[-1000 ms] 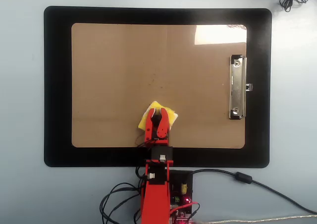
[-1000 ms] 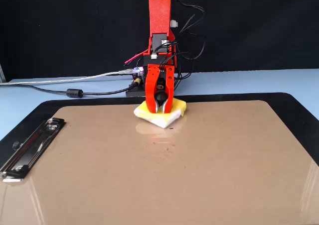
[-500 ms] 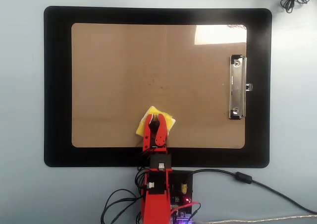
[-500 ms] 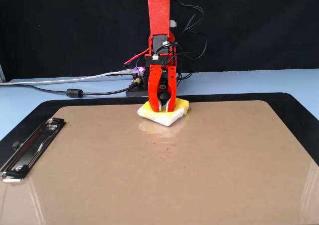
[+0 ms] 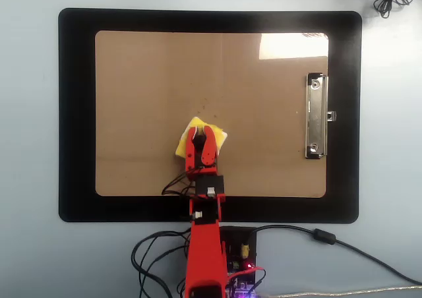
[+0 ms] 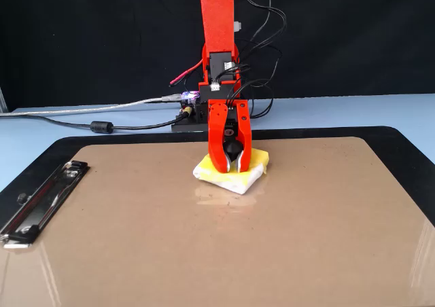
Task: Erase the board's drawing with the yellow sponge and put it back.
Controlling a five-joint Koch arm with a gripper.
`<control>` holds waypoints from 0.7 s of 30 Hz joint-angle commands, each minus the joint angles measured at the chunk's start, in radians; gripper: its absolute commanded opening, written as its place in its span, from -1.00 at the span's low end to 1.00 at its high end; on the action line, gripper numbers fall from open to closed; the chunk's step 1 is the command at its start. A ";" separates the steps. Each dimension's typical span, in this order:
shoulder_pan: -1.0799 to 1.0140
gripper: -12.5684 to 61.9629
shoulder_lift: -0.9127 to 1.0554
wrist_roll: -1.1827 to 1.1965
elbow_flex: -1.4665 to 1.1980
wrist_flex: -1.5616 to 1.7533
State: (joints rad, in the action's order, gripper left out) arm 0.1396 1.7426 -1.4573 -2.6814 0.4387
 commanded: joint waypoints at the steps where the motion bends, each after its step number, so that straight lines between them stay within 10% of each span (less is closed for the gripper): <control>1: 0.009 -0.88 0.156 -0.020 -0.067 -0.012; 11: 0.347 -0.88 0.318 -0.155 0.199 -0.318; 21: 0.788 -0.88 0.058 -0.258 0.434 -0.330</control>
State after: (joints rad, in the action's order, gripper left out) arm 0.9158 1.7948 -1.6874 -2.2964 0.0690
